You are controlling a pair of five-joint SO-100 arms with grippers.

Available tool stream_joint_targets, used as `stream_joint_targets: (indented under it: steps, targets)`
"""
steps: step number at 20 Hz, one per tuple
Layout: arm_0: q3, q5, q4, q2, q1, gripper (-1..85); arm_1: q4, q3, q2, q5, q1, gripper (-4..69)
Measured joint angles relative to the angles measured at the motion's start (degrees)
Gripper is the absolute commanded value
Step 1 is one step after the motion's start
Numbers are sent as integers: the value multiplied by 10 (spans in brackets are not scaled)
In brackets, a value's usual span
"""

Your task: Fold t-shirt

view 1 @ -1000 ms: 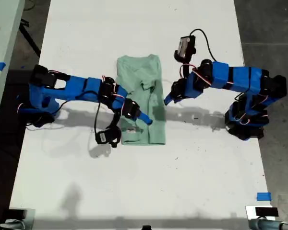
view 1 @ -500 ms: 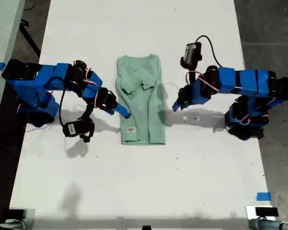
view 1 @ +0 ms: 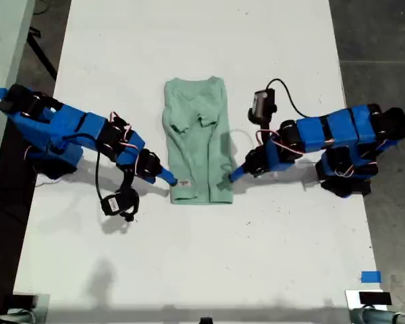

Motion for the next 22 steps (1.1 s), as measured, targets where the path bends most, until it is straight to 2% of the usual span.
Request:
stream_joint_targets:
  steps: [7, 16, 19, 20, 21, 22]
  targets:
    - [-21, 0, -55, -132, 4, 294, -35, -91, -168, 5, -8, 328]
    - [-100, 0, -61, -251, -19, 284, -68, -197, -350, 4, -19, 319]
    - [-130, 0, -60, -286, -25, 234, -70, -213, -370, 4, -21, 307]
    - [-142, 0, -58, -295, -25, 193, -70, -217, -374, 4, -21, 296]
    - [-154, 0, -53, -306, -25, 138, -72, -218, -375, 4, -21, 234]
    - [-166, 0, -47, -315, -25, 64, -73, -219, -377, 7, -21, 128]
